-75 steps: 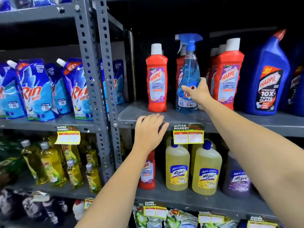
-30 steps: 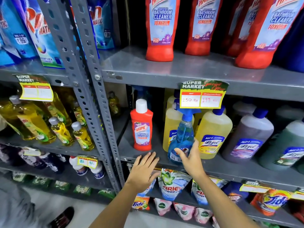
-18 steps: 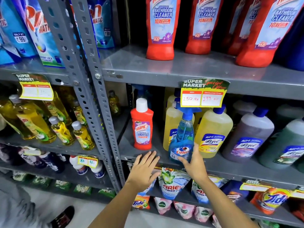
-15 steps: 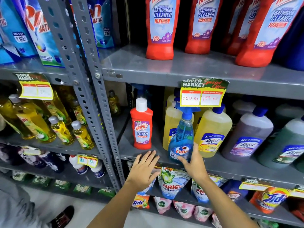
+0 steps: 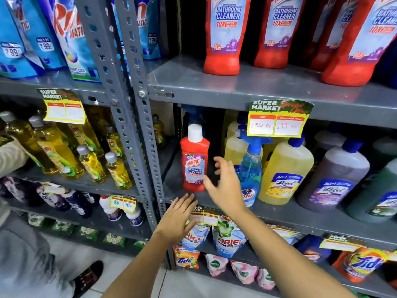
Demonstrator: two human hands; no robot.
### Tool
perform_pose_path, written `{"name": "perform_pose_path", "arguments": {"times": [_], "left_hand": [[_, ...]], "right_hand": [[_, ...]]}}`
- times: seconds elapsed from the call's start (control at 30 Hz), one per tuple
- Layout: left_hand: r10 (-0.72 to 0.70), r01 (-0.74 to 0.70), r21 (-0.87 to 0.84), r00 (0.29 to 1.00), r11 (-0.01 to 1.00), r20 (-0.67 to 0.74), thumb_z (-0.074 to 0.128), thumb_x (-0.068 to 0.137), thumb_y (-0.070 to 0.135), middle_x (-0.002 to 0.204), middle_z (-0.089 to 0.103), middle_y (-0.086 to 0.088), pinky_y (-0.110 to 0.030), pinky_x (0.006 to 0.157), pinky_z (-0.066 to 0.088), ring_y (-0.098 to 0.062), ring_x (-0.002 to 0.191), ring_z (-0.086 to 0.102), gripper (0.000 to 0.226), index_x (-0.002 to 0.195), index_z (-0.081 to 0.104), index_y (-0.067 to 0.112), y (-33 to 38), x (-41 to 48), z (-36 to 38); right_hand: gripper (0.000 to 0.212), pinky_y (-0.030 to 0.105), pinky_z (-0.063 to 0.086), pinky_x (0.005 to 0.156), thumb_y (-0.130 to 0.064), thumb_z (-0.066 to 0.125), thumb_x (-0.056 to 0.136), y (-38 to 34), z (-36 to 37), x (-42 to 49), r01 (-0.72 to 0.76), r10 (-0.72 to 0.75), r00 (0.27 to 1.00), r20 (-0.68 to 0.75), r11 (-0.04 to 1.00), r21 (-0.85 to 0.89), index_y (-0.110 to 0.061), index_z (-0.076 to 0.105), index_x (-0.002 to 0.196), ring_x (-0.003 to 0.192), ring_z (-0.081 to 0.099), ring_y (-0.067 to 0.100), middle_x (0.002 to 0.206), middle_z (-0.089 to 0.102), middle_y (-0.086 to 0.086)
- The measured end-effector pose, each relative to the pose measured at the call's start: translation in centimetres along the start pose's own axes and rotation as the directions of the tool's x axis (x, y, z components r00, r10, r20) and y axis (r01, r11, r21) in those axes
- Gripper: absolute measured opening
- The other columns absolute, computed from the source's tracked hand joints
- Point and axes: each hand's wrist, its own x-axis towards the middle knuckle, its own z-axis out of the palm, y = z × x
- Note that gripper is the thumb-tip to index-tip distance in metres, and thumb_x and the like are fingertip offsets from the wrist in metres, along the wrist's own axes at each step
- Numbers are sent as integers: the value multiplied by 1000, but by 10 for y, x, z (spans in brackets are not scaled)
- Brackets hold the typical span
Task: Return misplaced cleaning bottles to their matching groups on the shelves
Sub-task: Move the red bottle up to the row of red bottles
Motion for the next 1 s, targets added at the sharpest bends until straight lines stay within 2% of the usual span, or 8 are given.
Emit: {"name": "perform_pose_path", "arguments": {"times": [0.1,0.17,0.3,0.37,0.5,0.67,0.8,1.0], "left_hand": [[0,0,9,1000,1000,21,24,101,54,162,9,-1,-36,121,-6,-15,148,-3,64,154,16,18,-1,-1,1],[5,-6,16,999,1000,32,25,101,54,163,6,0,-36,121,-6,-14,148,-5,65,154,13,19,-3,-2,1],[15,-16,18,999,1000,46,26,100,56,163,3,1,-33,119,-11,-13,148,-7,67,154,10,21,-7,-3,3],[18,-19,16,998,1000,52,28,100,56,163,3,1,-34,119,-11,-14,148,-7,67,154,10,22,-8,-3,3],[17,-20,44,998,999,66,27,100,57,163,0,1,-34,119,-10,-14,148,-9,68,154,7,22,-8,-4,3],[38,-45,90,996,995,77,24,99,58,162,-2,0,-36,119,-12,-14,148,-9,69,154,4,22,-8,-6,0],[115,-125,88,987,988,116,24,100,56,161,-5,1,-37,118,-10,-18,149,-2,65,154,5,24,-15,-4,-18],[328,-267,244,908,932,-261,37,101,37,157,28,-7,-44,117,24,-23,141,32,53,149,28,17,-5,29,-124]], "right_hand": [[105,39,46,96,-42,79,76,-2,22,20,-179,192,970,148,979,-96,-12,15,153,128,47,27,141,39,12],[113,40,43,101,-38,84,71,1,32,33,-266,272,946,178,962,-58,-8,13,154,133,44,29,145,38,14],[66,41,51,95,-24,87,70,10,48,49,-423,381,897,224,888,182,-9,55,125,108,63,22,126,65,13],[52,39,54,90,-20,86,71,14,53,52,-432,384,894,229,875,219,-9,62,117,97,65,18,118,70,12],[49,43,55,90,-23,86,72,20,57,51,-415,385,906,179,890,188,-10,65,114,99,68,23,113,72,9],[41,31,52,80,-24,83,74,14,43,26,-338,332,941,66,930,147,-10,67,109,92,67,18,105,74,8],[38,34,56,84,-18,84,74,-22,-11,10,-232,217,973,83,939,255,-15,68,108,92,69,14,99,74,0],[32,17,55,75,-6,86,66,-108,-139,11,50,-31,998,-51,895,444,-16,73,94,83,72,4,89,77,-11]]}}
